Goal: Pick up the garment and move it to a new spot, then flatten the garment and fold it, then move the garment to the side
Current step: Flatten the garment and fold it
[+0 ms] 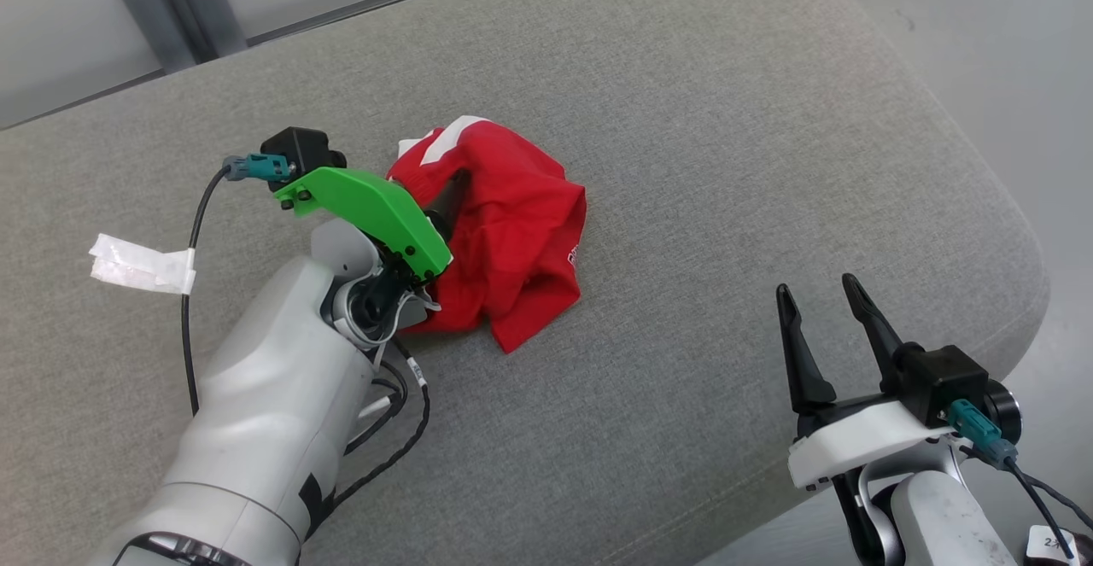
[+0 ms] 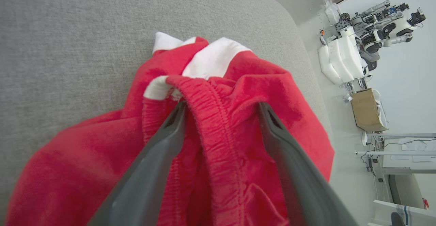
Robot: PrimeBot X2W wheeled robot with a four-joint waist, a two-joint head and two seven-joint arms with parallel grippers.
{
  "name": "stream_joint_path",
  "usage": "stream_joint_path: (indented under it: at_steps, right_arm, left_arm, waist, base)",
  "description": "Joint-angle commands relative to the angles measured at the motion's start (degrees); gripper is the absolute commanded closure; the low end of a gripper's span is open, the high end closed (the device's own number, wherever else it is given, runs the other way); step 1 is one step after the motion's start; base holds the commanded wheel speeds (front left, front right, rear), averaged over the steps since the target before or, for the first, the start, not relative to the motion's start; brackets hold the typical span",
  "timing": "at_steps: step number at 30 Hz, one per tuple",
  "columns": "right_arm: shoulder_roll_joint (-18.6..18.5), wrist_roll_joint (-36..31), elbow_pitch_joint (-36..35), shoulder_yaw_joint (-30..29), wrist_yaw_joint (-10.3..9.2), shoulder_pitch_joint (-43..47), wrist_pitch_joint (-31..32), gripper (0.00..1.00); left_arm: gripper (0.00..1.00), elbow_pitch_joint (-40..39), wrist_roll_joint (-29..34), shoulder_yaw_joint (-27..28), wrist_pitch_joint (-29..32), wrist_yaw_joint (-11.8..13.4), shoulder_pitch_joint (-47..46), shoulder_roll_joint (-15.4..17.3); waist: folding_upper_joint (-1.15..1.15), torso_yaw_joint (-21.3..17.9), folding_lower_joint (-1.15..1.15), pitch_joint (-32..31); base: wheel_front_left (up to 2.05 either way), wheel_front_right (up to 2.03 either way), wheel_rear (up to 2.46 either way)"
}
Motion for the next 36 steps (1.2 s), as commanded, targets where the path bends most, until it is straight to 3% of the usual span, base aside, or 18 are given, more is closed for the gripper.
stream_joint_path:
  at_steps: [1, 7, 8, 9, 13, 19, 23, 27, 32, 36]
  right_arm:
    - [-0.09, 0.30, -0.27, -0.15, -0.10, -0.60, -0.18, 0.00]
    - [-0.09, 0.62, -0.16, -0.16, -0.10, -0.93, -0.18, 0.00]
    - [-0.09, 0.66, -0.16, -0.14, -0.10, -0.86, -0.18, 0.00]
    - [-0.09, 0.61, -0.11, -0.11, -0.10, -0.81, -0.18, 0.00]
    - [-0.08, 0.67, -0.04, -0.23, -0.10, -0.90, -0.18, 0.00]
    - [-0.09, 0.65, -0.34, 0.04, -0.10, -0.96, -0.18, 0.00]
    - [-0.09, 0.70, -0.23, 0.02, -0.10, -0.39, -0.18, 0.00]
    - [-0.09, 0.75, -0.25, -0.24, -0.10, -0.03, -0.18, 0.00]
    - [-0.08, 0.51, -0.77, -1.41, -0.10, 0.29, -0.18, 0.00]
    - [-0.09, 0.39, -1.22, -1.88, -0.10, 0.33, -0.18, 0.00]
  left_arm:
    - [0.00, 0.48, -0.98, -0.15, 0.05, -0.44, -0.96, 0.32]
    - [0.00, 0.66, -2.40, -2.54, -1.27, -1.55, -1.66, 0.31]
    - [0.67, 0.35, -2.48, -3.01, -1.60, -1.92, -1.69, 0.30]
    - [1.00, -0.39, -3.86, -3.40, -1.24, -2.58, -1.11, 0.28]
    - [1.00, -3.01, -6.34, -5.20, -3.95, -3.73, -0.24, 0.34]
    - [1.00, -1.23, 2.12, -8.71, -18.65, -4.36, -5.96, 1.14]
    - [1.00, -2.36, 7.00, -10.53, -23.26, -4.93, -10.86, 2.64]
    - [1.00, -6.72, 11.89, -11.08, -24.72, -5.17, -15.72, 3.92]
    - [1.00, -20.06, 20.22, -8.61, -24.62, -5.19, -17.50, 4.02]
    - [1.00, -25.77, 22.03, -18.31, -24.21, -5.19, -13.58, 4.89]
  waist:
    - [0.00, -0.49, 0.00, 0.32]
    - [0.00, -1.14, 0.00, 0.85]
    - [0.00, -1.20, 0.00, 0.85]
    - [0.00, -1.27, 0.00, 0.83]
    - [0.00, -1.32, 0.00, 0.78]
    - [0.00, -2.04, 0.00, 0.23]
    - [0.00, -2.68, 0.00, -0.22]
    - [0.00, -3.01, 0.00, -0.64]
    - [0.00, -1.74, 0.00, -0.60]
    - [0.00, 1.00, 0.00, -0.04]
  base:
    - [0.00, 0.00, 0.00]
    - [0.00, 0.00, 0.00]
    - [0.00, 0.00, 0.00]
    - [0.00, 0.00, 0.00]
    - [0.00, 0.00, 0.00]
    - [0.00, 0.00, 0.00]
    - [0.00, 0.00, 0.00]
    - [0.00, 0.00, 0.00]
    - [0.00, 0.00, 0.00]
    - [0.00, 0.00, 0.00]
